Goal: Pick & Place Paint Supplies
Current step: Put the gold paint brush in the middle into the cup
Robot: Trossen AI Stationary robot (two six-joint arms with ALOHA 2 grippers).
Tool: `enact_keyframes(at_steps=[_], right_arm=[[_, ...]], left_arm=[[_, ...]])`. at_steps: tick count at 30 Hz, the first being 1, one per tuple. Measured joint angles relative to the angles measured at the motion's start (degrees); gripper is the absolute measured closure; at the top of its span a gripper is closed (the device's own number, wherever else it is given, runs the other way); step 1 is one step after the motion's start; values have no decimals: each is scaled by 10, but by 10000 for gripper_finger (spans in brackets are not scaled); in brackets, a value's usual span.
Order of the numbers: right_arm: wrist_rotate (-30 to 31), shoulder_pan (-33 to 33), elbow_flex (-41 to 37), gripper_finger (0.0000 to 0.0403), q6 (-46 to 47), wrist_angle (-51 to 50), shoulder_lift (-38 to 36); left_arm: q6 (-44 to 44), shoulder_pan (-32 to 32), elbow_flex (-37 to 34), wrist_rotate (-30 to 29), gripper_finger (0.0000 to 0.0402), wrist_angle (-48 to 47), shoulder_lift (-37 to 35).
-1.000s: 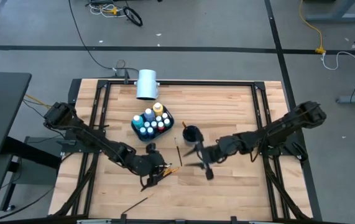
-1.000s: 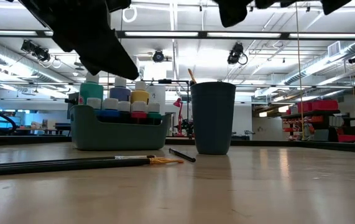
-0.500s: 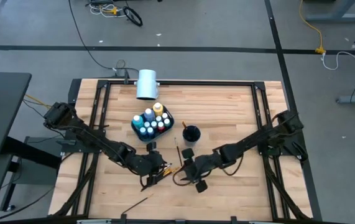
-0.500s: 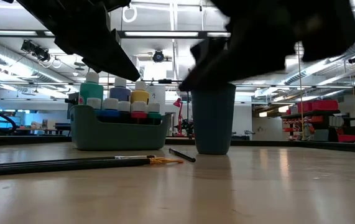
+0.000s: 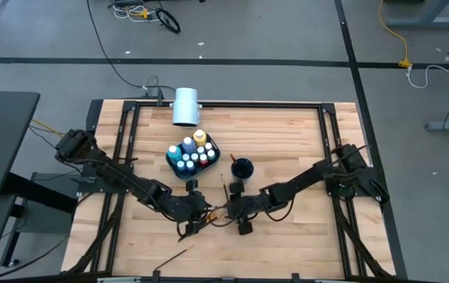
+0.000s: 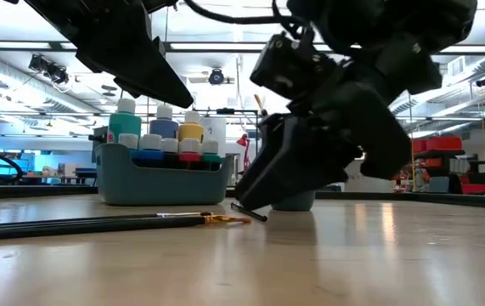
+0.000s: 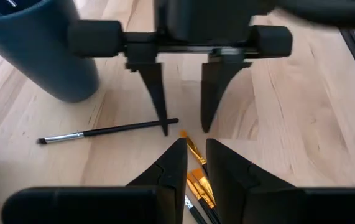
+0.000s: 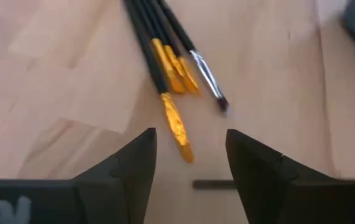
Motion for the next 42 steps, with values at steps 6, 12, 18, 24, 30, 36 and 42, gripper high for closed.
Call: enact_keyframes(at_steps=[6, 12, 18, 24, 30, 36, 42], right_arm=[[-36, -12, 0, 208, 34, 7, 21], [-38, -12, 2, 221, 33, 14, 32], [-67, -17, 3, 272, 31, 0, 33], [-73, -18, 3, 356, 18, -14, 33], [-77, -17, 1, 395, 8, -10, 26], [-87, -3, -3, 400, -10, -41, -11], [-26, 24, -2, 402, -39, -62, -52]], left_arm=[[0, 0, 0, 0, 335, 1, 0], [-1, 0, 0, 0, 335, 1, 0], [-1, 0, 0, 1, 335, 1, 0], [-5, 0, 0, 2, 335, 1, 0], [-5, 0, 0, 2, 335, 1, 0], [-5, 0, 0, 2, 335, 0, 0], [13, 0, 0, 0, 335, 1, 0]])
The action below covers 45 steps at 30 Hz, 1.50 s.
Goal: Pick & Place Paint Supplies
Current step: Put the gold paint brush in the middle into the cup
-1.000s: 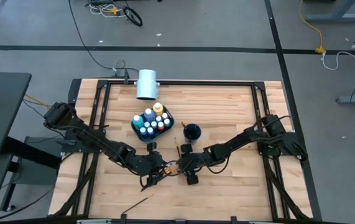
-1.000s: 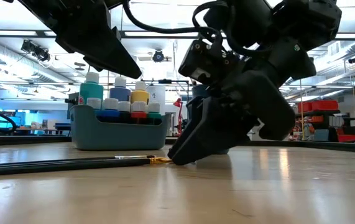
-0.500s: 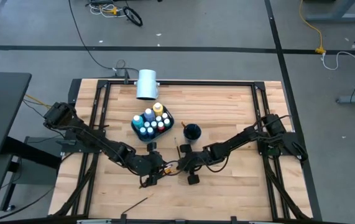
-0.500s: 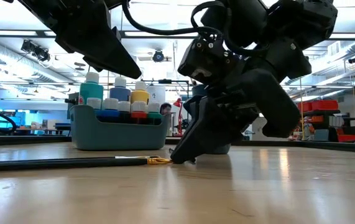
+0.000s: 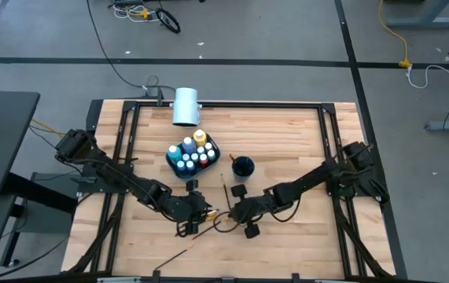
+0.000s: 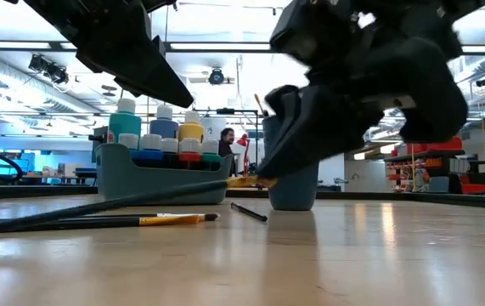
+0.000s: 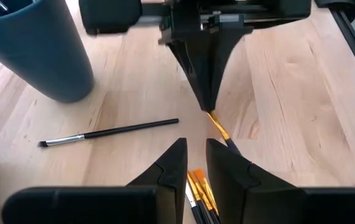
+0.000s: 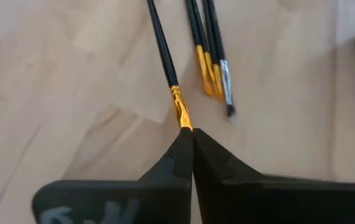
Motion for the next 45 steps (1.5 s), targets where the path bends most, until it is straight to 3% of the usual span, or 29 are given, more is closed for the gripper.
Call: enact_keyframes(at_steps=[10, 17, 24, 32, 39, 45], right_arm=[[154, 44, 0, 402, -28, -128, -134], [310, 66, 1, 403, -83, -234, -238], [342, 69, 1, 403, -130, -331, -303], [486, 69, 1, 403, -346, -358, -345], [505, 69, 2, 403, -506, -362, -379], [542, 68, 58, 403, -514, -475, -385]], left_arm=[[2, 0, 0, -3, 335, 1, 0], [2, 0, 0, -22, 335, 2, 0], [10, 0, 0, -34, 335, 2, 0], [12, 0, 0, -41, 335, 2, 0], [11, 0, 0, -41, 335, 1, 0], [11, 0, 0, -41, 335, 2, 0]])
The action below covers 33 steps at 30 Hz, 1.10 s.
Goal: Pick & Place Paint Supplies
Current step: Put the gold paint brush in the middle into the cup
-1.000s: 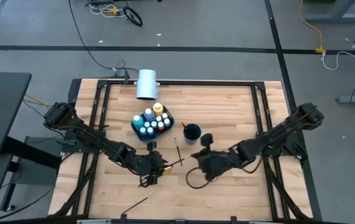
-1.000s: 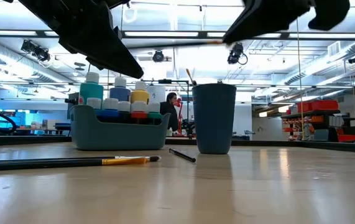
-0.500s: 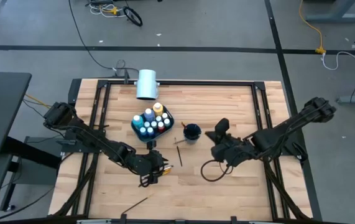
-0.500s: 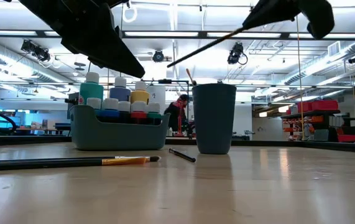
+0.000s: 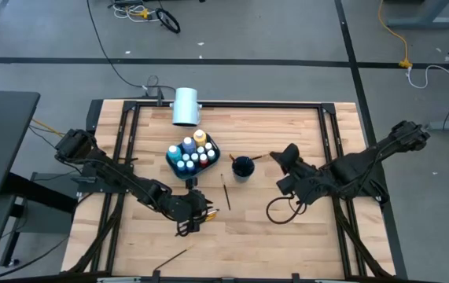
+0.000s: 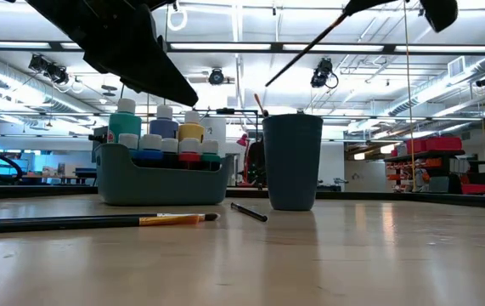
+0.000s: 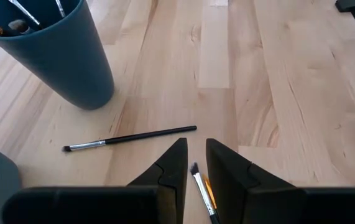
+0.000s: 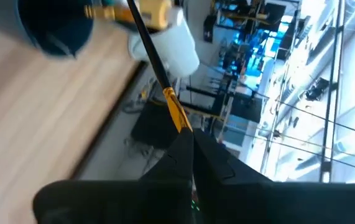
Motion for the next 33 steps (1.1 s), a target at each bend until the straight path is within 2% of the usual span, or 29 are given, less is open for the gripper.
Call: enact_keyframes(at_steps=[3, 8, 10, 14, 20, 24, 33], right_arm=[[-13, -2, 33, 403, 19, -67, -1], [-118, -11, 48, 403, 21, -110, 0], [-129, -16, 40, 403, -1, -112, 6], [-92, -24, 26, 403, -14, -112, 31], [-78, -31, 24, 403, -25, -97, 68], [-44, -31, 24, 403, -55, -71, 70], [-23, -31, 24, 403, -136, -19, 65]], left_arm=[[0, 0, 0, -10, 335, 0, 0], [0, 2, 0, -34, 335, 0, 0], [-1, 6, 0, -34, 335, 0, 0], [-14, 14, 0, -34, 335, 1, 0], [-29, 21, 0, -30, 335, 3, 0], [-30, 21, 0, -30, 335, 4, 0], [-31, 21, 0, -30, 335, 19, 0]])
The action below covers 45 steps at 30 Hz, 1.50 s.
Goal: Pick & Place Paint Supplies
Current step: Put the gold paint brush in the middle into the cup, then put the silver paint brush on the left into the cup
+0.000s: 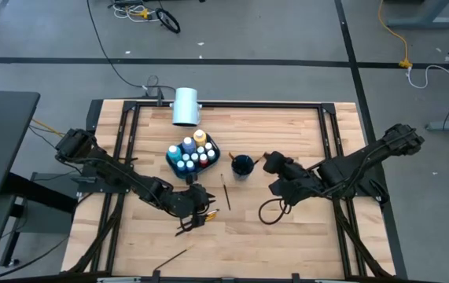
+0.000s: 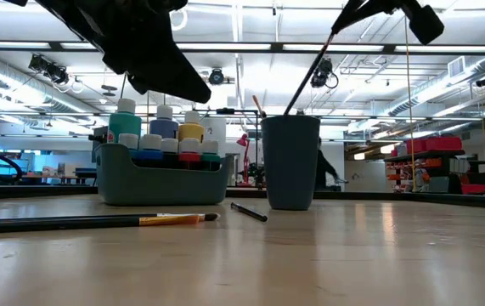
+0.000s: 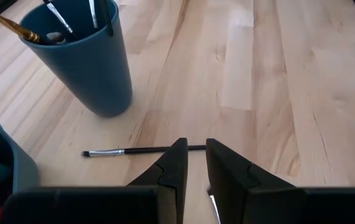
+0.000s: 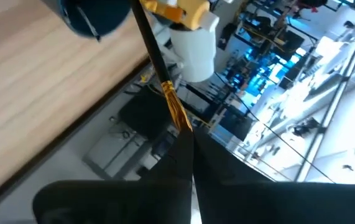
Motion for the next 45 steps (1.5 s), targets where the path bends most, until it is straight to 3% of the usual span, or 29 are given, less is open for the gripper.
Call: enact_keyframes(at_steps=[5, 8, 15, 21, 30, 37, 41, 45], right_arm=[[63, -1, 0, 403, -8, -1, 0], [68, -6, 0, 403, 12, -3, 0], [-65, -27, 0, 403, 59, -20, 0], [-132, -43, 0, 403, 81, -19, 0], [-227, -78, 0, 400, 241, -15, 0], [-297, -105, 0, 357, 359, -2, 0], [-305, -115, 0, 325, 409, 21, 0], [-309, -113, 0, 301, 502, 109, 0]], left_arm=[[0, 0, 0, 0, 335, 10, 0], [2, 0, 0, 0, 335, 10, 0], [2, 0, 0, 0, 335, 9, 0], [2, 0, 0, 0, 335, 9, 0], [2, 0, 0, 15, 335, 17, 0], [2, 0, 0, 15, 335, 22, 0], [1, 0, 0, 15, 335, 22, 0], [1, 0, 0, 15, 335, 22, 0]])
